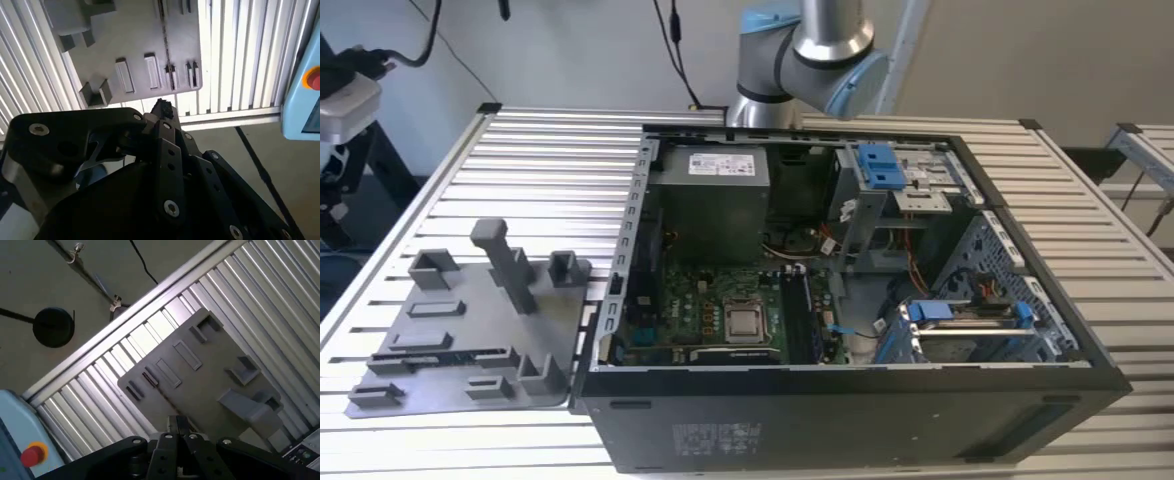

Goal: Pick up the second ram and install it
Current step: 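Pick up the second ram and move it above second insertion slot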

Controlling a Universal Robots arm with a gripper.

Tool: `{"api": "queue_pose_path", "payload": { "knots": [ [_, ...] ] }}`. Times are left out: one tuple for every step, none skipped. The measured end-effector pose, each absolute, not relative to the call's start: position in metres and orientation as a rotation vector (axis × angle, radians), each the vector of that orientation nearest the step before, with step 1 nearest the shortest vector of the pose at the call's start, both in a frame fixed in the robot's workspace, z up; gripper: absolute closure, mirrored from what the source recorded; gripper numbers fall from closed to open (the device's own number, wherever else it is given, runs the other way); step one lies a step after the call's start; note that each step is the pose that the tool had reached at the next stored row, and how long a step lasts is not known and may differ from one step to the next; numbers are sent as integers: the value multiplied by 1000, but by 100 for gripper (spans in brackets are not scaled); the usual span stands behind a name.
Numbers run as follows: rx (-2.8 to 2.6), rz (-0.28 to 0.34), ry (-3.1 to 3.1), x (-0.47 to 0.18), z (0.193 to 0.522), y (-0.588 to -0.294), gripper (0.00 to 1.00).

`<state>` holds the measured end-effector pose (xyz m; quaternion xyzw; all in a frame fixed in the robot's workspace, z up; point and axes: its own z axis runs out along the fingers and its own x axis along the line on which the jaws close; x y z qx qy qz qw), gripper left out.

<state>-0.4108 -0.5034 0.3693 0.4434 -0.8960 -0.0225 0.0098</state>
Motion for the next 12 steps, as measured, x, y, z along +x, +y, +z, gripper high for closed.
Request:
{"api": "queue_pose_path", "payload": {
  "knots": [
    [1409,-70,-2784,-411,369,-503,89],
    [1434,-70,-2772,-411,369,-503,89],
    [1459,-69,-2758,-411,369,-503,89],
    [1484,-69,-2744,-411,369,-503,89],
    [1508,-69,-2730,-411,369,-503,89],
    [1533,-68,-2716,-411,369,-503,89],
    [1557,-68,-2702,-411,369,-503,89],
    [1581,-68,-2688,-411,369,-503,89],
    [1606,-67,-2672,-411,369,-503,89],
    [1629,-67,-2658,-411,369,-503,89],
    [1654,-67,-2642,-411,369,-503,89],
    [1677,-66,-2627,-411,369,-503,89]
  ]
}}
